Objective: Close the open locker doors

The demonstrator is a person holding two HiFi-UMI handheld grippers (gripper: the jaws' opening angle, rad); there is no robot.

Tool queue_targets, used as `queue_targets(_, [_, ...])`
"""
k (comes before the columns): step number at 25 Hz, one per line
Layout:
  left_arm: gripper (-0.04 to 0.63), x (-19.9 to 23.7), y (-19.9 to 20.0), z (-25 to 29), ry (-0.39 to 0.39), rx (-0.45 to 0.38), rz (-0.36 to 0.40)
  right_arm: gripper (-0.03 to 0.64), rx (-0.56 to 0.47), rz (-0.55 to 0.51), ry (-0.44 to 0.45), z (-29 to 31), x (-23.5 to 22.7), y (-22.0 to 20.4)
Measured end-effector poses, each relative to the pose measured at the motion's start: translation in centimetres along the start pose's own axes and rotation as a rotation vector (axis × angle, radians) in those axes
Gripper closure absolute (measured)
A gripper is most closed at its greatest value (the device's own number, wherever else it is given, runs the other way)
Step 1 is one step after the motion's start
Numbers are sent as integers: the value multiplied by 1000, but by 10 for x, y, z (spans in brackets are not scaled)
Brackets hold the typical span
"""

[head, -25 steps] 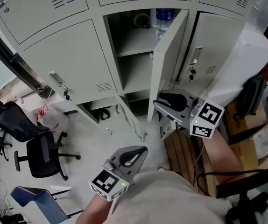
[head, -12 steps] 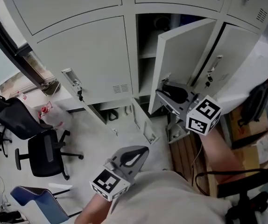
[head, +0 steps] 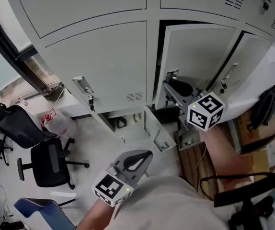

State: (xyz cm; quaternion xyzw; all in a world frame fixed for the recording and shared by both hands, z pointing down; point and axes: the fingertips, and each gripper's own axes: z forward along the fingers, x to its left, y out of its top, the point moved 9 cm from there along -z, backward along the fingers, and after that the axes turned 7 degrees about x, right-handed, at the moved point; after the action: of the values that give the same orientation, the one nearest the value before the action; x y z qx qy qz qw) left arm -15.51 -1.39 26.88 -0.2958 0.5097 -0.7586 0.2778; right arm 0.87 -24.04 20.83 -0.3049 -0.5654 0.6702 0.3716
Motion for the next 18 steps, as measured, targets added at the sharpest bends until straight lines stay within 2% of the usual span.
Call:
queue_targets(9, [584,27,-4,-11,-31,13,9,565,0,1,-93,26,-9,5])
queue_targets(18, [584,47,-7,-17,-62,15,13,566,-1,8,-148,40,-15,8])
